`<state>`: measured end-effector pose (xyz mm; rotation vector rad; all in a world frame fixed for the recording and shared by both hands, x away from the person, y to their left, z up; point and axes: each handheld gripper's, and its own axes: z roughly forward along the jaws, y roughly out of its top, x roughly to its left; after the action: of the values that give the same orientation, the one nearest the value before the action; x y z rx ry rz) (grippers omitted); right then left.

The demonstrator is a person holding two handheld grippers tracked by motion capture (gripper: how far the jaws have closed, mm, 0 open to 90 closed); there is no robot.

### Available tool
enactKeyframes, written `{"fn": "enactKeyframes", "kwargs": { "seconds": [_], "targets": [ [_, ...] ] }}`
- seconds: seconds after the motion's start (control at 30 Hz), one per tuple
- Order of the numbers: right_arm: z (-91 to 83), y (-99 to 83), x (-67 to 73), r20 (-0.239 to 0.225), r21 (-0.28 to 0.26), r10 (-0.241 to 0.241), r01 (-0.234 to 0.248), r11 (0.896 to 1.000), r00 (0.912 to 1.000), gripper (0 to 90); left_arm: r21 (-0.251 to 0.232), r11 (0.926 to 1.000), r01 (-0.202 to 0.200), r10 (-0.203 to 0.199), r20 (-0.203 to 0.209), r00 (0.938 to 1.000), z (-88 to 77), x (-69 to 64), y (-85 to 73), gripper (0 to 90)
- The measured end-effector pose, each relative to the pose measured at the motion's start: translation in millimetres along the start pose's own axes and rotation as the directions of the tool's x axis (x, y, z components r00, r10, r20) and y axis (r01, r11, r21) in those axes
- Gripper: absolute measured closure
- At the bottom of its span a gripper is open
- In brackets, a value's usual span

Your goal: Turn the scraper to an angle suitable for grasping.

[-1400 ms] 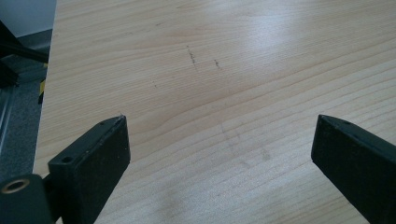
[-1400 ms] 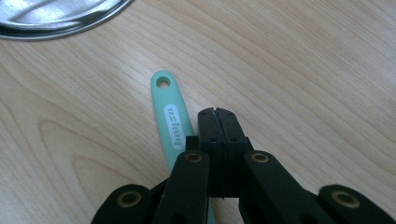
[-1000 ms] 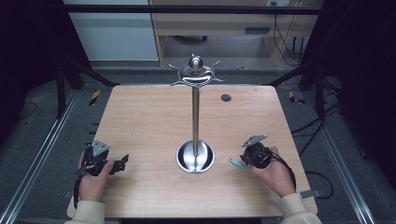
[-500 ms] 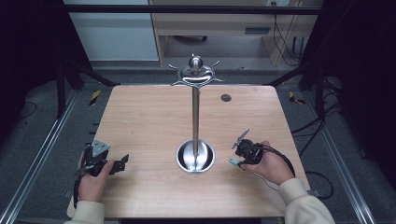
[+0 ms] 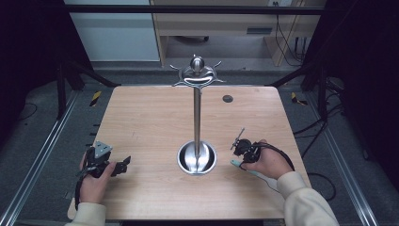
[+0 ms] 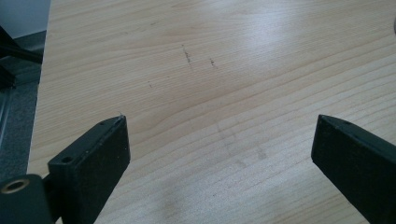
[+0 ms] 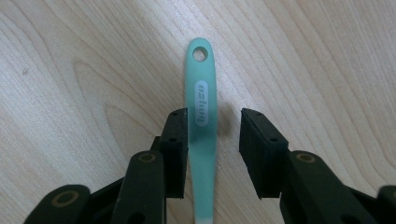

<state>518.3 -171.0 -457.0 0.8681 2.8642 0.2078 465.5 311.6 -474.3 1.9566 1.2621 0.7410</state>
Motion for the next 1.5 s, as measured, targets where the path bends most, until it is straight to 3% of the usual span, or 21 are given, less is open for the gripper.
{"fn": "enactKeyframes", "kwargs": {
  "seconds": [0.43,0.47,0.7,1.3,1.5],
  "targets": [
    [7.7,2.2,0.0,-0.037,0.031,0.003,-0.002,1.0,0.9993,70.3,0.002,0.9999,-0.012,0.012,0.007,0.9999,0.4,-2.1,0.5,4.5],
    [8.5,2.1,-1.1,-0.042,0.027,-0.014,0.015,1.0,0.999,70.8,0.001,0.9999,-0.012,0.012,0.007,0.9999,0.3,-2.3,0.5,4.5],
    [9.4,1.7,-4.0,-0.075,0.032,0.017,-0.014,0.999,0.997,73.4,0.002,0.9999,-0.011,0.011,0.011,0.9999,0.5,-2.4,0.4,4.5],
    [7.4,-1.8,-2.4,-0.056,0.009,0.011,-0.011,1.0,0.9984,74.3,0.002,0.9999,-0.016,0.016,0.007,0.9998,0.2,-2.5,0.6,4.5],
    [-7.6,-6.3,-0.5,-0.035,-0.058,0.018,-0.02,0.998,0.9992,74.5,0.005,0.9999,-0.016,0.016,0.008,0.9998,1.0,-3.5,0.5,4.5]
  ]
}}
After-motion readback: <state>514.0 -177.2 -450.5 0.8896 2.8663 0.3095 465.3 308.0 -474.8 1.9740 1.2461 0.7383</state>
